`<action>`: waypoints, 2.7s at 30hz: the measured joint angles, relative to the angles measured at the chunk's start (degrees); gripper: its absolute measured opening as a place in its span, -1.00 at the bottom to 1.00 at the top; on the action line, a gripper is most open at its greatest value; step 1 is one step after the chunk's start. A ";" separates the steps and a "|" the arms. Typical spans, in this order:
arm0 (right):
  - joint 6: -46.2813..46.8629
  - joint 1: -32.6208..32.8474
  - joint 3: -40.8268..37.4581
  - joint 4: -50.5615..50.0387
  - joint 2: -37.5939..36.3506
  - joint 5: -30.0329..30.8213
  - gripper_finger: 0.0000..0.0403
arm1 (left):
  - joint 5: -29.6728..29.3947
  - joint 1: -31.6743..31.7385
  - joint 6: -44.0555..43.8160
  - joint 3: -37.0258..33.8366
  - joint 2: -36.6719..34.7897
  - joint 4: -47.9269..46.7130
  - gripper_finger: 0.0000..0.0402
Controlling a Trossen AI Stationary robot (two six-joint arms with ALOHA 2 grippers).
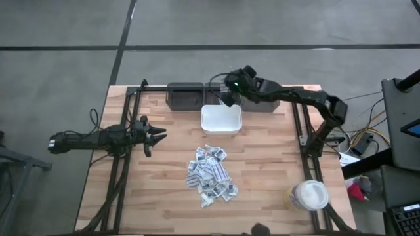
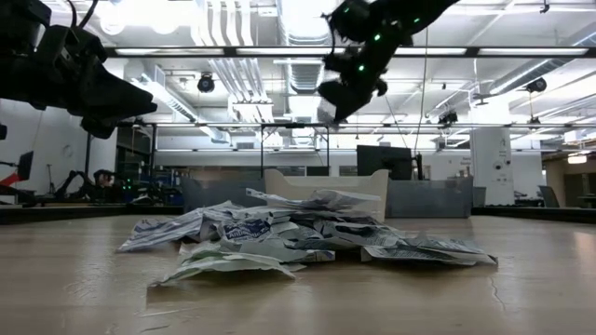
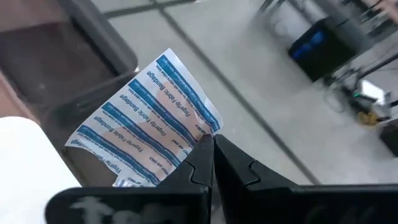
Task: Pick & Place First Aid Supplies
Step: Put the blue bandage into the middle black bin
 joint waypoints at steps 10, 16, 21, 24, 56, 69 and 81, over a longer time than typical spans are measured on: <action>-1.83 -2.74 16.28 -14.50 16.37 -4.62 -0.96 | 0.02 0.00 0.02 0.00 0.17 -0.01 -0.38; -2.12 -4.35 26.68 -23.39 25.82 -4.99 -0.96 | -0.04 0.01 0.02 0.00 0.33 -0.01 -0.38; -2.10 -6.17 36.01 -31.12 32.74 -6.24 -0.96 | -0.04 0.01 0.02 0.00 0.35 -0.01 -0.38; -1.96 -7.06 41.19 -36.26 36.30 -6.36 -0.96 | -0.05 0.01 0.02 0.00 0.45 -0.03 -0.38; -3.39 -8.17 48.90 -43.69 41.36 -5.90 -0.69 | -0.09 0.00 0.08 0.00 0.52 -0.03 -0.38; 1.64 -4.42 54.19 -58.67 32.41 -22.93 -0.69 | -0.11 -0.01 0.15 0.00 0.52 -0.03 -0.38; 1.62 5.37 54.08 -59.11 22.73 -34.78 -0.95 | -0.10 0.01 0.19 0.00 0.52 -0.03 -0.38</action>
